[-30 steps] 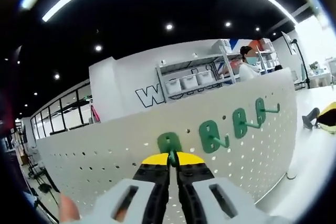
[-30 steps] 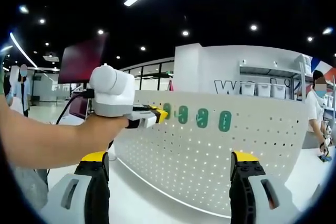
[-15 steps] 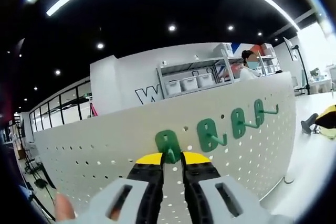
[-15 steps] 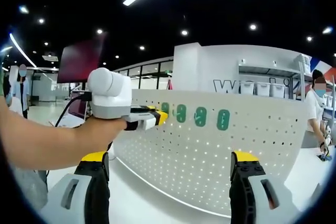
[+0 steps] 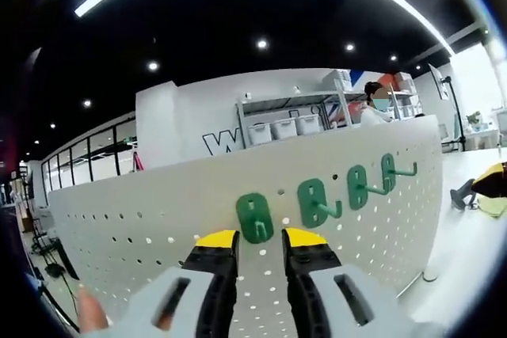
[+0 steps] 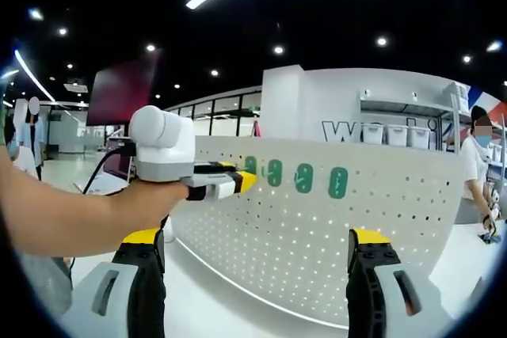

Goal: Insert the hook assembly into the mounting plate slot until the hook locks in place.

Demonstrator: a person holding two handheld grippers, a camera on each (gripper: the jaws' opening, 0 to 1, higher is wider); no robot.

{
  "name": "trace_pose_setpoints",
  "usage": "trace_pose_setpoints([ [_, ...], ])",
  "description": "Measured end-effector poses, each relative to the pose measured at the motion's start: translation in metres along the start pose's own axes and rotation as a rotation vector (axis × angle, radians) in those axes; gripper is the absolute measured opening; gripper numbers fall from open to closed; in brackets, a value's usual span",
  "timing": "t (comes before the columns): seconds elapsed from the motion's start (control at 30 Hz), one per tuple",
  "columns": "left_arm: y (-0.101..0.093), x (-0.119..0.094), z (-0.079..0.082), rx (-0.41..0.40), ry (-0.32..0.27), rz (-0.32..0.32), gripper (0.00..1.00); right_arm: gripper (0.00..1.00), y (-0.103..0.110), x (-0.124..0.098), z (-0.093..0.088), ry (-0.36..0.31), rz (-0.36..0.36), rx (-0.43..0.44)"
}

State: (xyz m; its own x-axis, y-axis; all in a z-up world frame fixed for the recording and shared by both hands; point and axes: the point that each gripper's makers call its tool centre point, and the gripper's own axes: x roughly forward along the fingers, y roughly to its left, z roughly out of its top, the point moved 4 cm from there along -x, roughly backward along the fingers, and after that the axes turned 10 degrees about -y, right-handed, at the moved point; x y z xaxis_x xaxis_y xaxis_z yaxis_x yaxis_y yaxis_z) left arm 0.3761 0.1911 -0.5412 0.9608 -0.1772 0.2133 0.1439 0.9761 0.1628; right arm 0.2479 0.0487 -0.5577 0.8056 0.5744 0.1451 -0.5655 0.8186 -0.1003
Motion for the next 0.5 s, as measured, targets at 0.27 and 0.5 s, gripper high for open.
trace_pose_setpoints([
  [0.27, -0.002, -0.006, -0.003, -0.06, 0.013, -0.032, 0.29, 0.98, 0.003, -0.002, 0.002, -0.002, 0.001, -0.002],
  [0.5, -0.004, -0.012, -0.006, -0.105, 0.025, -0.078, 0.33, 0.98, 0.005, -0.003, 0.004, -0.003, 0.001, -0.005],
])
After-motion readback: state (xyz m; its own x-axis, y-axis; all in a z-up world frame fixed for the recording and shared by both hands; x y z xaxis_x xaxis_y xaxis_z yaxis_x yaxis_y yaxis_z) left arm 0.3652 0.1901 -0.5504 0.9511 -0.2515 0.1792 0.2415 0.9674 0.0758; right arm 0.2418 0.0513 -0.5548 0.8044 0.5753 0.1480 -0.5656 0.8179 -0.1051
